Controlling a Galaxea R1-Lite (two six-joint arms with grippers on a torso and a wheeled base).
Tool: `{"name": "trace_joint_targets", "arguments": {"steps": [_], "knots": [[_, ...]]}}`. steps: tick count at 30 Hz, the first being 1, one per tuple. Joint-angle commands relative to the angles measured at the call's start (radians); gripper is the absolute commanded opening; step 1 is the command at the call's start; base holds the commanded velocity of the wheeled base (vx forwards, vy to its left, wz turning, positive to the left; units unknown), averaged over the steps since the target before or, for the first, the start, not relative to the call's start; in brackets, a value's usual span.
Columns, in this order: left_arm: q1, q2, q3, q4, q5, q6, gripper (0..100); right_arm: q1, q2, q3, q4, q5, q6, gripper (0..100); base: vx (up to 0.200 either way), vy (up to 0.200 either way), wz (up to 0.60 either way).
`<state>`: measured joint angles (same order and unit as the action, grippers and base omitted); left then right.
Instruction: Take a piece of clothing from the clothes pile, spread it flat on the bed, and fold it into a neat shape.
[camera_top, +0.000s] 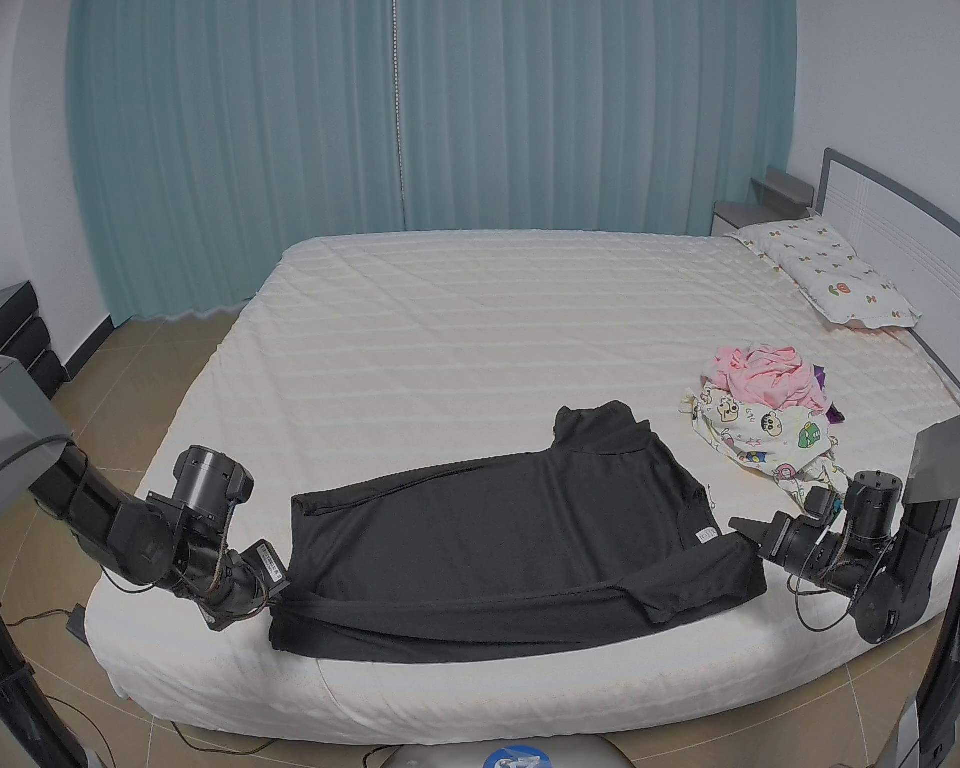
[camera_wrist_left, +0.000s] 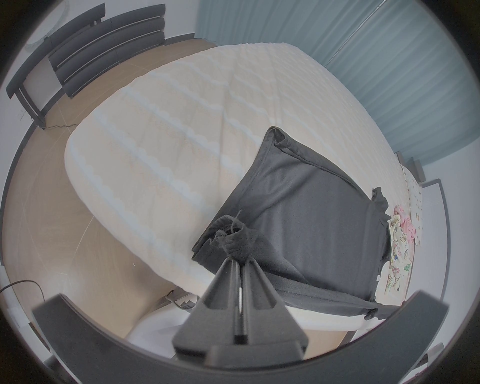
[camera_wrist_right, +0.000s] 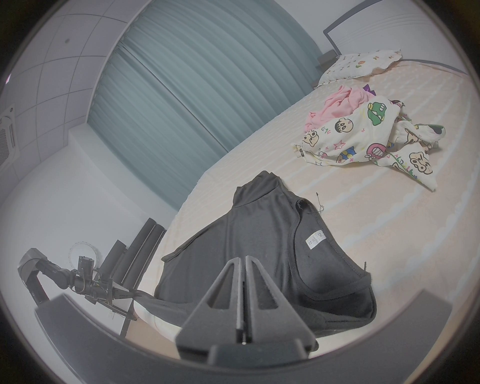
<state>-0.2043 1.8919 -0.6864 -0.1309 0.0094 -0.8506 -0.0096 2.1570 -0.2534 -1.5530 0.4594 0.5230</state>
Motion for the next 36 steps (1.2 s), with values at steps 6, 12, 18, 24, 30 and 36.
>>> {"name": "trace_joint_targets", "arguments": {"steps": [6,12,18,24,30,36], "knots": [[-0.009,-0.097,0.061,0.005,-0.002,0.001,0,-0.044,-0.105,0.069,-0.016,0.079,-0.003,0,0.0,0.0,0.0],[-0.011,-0.145,0.093,0.01,-0.034,0.004,0,-0.067,-0.132,0.106,-0.015,0.13,-0.009,0,0.0,0.0,0.0],[-0.011,-0.142,0.084,0.063,-0.06,0.028,0,-0.066,-0.101,0.114,-0.015,0.13,-0.026,0,0.0,0.0,0.0],[0.014,-0.04,-0.001,0.06,-0.058,0.036,0,-0.053,-0.031,0.085,-0.015,0.128,-0.034,0,0.0,0.0,0.0],[0.048,0.076,-0.111,0.06,-0.055,0.036,0,-0.04,0.06,-0.026,-0.012,0.122,-0.034,0,0.0,0.0,0.0],[0.077,0.151,-0.196,0.066,-0.055,0.035,0,-0.04,0.129,-0.119,-0.009,0.116,-0.034,0,0.0,0.0,0.0]]}}
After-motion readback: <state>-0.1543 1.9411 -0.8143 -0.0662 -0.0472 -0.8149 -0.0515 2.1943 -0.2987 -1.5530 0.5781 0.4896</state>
